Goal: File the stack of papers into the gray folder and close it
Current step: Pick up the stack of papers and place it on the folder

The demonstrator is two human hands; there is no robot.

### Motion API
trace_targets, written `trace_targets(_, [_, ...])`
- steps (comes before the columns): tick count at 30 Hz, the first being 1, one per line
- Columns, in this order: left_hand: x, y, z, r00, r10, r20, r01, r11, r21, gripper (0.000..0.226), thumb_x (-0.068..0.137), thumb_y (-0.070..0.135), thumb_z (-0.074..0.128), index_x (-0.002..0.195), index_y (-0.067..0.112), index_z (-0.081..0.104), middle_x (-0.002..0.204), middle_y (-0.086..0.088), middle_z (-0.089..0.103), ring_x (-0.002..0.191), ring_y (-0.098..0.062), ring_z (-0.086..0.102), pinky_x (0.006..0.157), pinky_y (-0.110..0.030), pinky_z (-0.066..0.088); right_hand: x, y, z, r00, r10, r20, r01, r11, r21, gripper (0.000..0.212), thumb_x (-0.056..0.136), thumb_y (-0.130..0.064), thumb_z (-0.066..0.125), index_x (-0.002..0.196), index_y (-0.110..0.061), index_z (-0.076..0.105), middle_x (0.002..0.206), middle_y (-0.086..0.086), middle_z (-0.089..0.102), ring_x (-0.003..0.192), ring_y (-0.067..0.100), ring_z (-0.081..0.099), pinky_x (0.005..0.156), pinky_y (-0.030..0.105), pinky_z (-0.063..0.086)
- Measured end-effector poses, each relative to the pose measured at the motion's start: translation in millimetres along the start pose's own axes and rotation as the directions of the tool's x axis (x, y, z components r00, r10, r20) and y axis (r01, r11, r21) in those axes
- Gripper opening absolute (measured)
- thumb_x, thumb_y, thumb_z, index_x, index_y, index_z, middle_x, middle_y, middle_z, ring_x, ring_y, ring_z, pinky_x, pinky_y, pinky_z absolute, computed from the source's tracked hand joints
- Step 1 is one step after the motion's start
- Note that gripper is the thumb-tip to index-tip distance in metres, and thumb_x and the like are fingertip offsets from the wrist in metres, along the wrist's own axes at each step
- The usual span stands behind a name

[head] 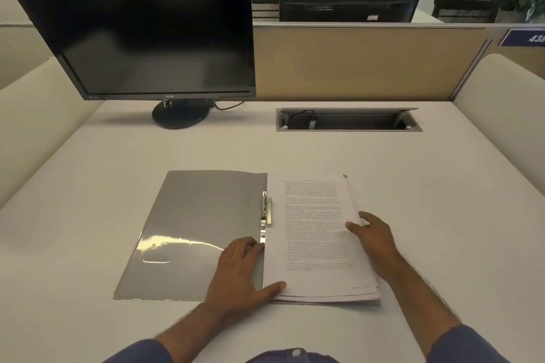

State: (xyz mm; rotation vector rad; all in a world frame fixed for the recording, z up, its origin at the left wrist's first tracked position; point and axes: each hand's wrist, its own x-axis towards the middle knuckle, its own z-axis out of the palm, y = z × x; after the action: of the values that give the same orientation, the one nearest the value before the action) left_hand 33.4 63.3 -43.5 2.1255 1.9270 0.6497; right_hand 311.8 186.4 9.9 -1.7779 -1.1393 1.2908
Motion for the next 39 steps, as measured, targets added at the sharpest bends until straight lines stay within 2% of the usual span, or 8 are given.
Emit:
trace_targets(6, [-0.9, -0.8, 1.7, 0.998, -0.035, 0.045, 0.034, 0.999, 0.014, 0.099, 0.066, 0.096, 0.048, 0.135, 0.026, 0.05, 0.135, 0.008, 0.045, 0.13, -0.013, 0.038, 0.114, -0.035, 0.032, -0.6, -0.5, 1.0, 1.0, 0.019, 0.014, -0.019, 0.999, 0.042, 0.058, 0.088, -0.016, 0.068, 0.141, -0.009, 0.046, 0.131, 0.011, 0.059, 0.115, 0.028, 0.059, 0.104, 0.045, 0.046])
trace_targets(11, [-1.0, -0.3, 1.3, 0.998, -0.04, 0.055, 0.039, 0.999, 0.013, 0.109, 0.059, 0.099, 0.051, 0.138, 0.023, 0.047, 0.138, 0.006, 0.044, 0.131, -0.016, 0.039, 0.115, -0.04, 0.033, -3.2, -1.8, 12.8, 0.999, -0.023, -0.045, 0.023, 1.0, 0.007, 0.039, 0.087, -0.019, 0.069, 0.123, -0.01, 0.055, 0.123, 0.009, 0.061, 0.1, 0.022, 0.058, 0.083, 0.032, 0.044])
trace_targets(18, [-1.4, 1.5, -2.0, 0.998, -0.022, 0.056, 0.023, 1.0, -0.011, 0.115, 0.056, 0.098, 0.055, 0.138, 0.019, 0.047, 0.136, 0.003, 0.045, 0.13, -0.019, 0.04, 0.114, -0.04, 0.033, -1.8, -0.7, 9.2, 0.996, -0.025, -0.083, 0.015, 0.994, -0.112, 0.053, 0.087, -0.024, 0.069, 0.134, -0.009, 0.05, 0.133, 0.011, 0.056, 0.114, 0.027, 0.056, 0.095, 0.037, 0.045])
trace_targets(23, [-0.3, 1.7, -5.4, 0.997, 0.013, 0.075, -0.013, 1.0, -0.003, 0.115, 0.055, 0.094, 0.061, 0.139, 0.015, 0.05, 0.137, -0.001, 0.048, 0.131, -0.021, 0.043, 0.114, -0.038, 0.033, -2.1, 0.6, 11.7, 1.0, -0.025, 0.001, 0.024, 0.987, -0.16, 0.035, 0.087, -0.02, 0.067, 0.119, -0.01, 0.061, 0.122, 0.008, 0.065, 0.097, 0.022, 0.061, 0.082, 0.032, 0.046])
trace_targets(27, [-0.3, 2.0, -6.7, 0.997, 0.006, 0.082, -0.005, 1.0, -0.011, 0.117, 0.054, 0.094, 0.061, 0.14, 0.016, 0.049, 0.14, -0.001, 0.046, 0.133, -0.02, 0.04, 0.116, -0.039, 0.031, -1.5, -3.0, 8.8, 0.999, 0.031, -0.026, -0.034, 0.987, -0.156, 0.055, 0.087, -0.027, 0.068, 0.135, -0.008, 0.048, 0.136, 0.009, 0.054, 0.11, 0.025, 0.056, 0.084, 0.032, 0.043])
trace_targets(31, [-0.3, 2.2, -6.5, 0.996, -0.009, 0.09, 0.01, 1.0, -0.013, 0.118, 0.054, 0.096, 0.059, 0.141, 0.017, 0.047, 0.141, 0.002, 0.043, 0.135, -0.018, 0.037, 0.117, -0.039, 0.03, 0.7, -0.4, 9.5, 1.0, 0.006, 0.004, -0.006, 0.988, -0.152, 0.035, 0.085, -0.025, 0.069, 0.116, -0.009, 0.062, 0.121, 0.009, 0.065, 0.096, 0.022, 0.061, 0.075, 0.03, 0.044])
trace_targets(36, [-0.3, 1.8, -5.8, 0.996, -0.021, 0.092, 0.021, 1.0, -0.001, 0.121, 0.052, 0.098, 0.057, 0.142, 0.017, 0.045, 0.141, 0.002, 0.042, 0.135, -0.018, 0.035, 0.117, -0.04, 0.03, 1.0, -4.5, 2.8, 1.0, 0.026, -0.004, -0.026, 0.997, -0.069, 0.05, 0.087, -0.024, 0.068, 0.134, -0.012, 0.052, 0.139, 0.007, 0.053, 0.117, 0.028, 0.057, 0.091, 0.036, 0.046])
trace_targets(39, [-0.5, 2.2, -6.4, 0.996, -0.015, 0.087, 0.016, 1.0, -0.003, 0.12, 0.052, 0.097, 0.058, 0.142, 0.019, 0.045, 0.139, 0.004, 0.042, 0.133, -0.016, 0.035, 0.117, -0.036, 0.029, 1.1, -5.3, -0.8, 0.999, 0.02, 0.049, -0.019, 1.0, -0.025, 0.02, 0.087, -0.021, 0.067, 0.106, -0.025, 0.063, 0.123, 0.003, 0.065, 0.091, 0.015, 0.064, 0.073, 0.032, 0.051])
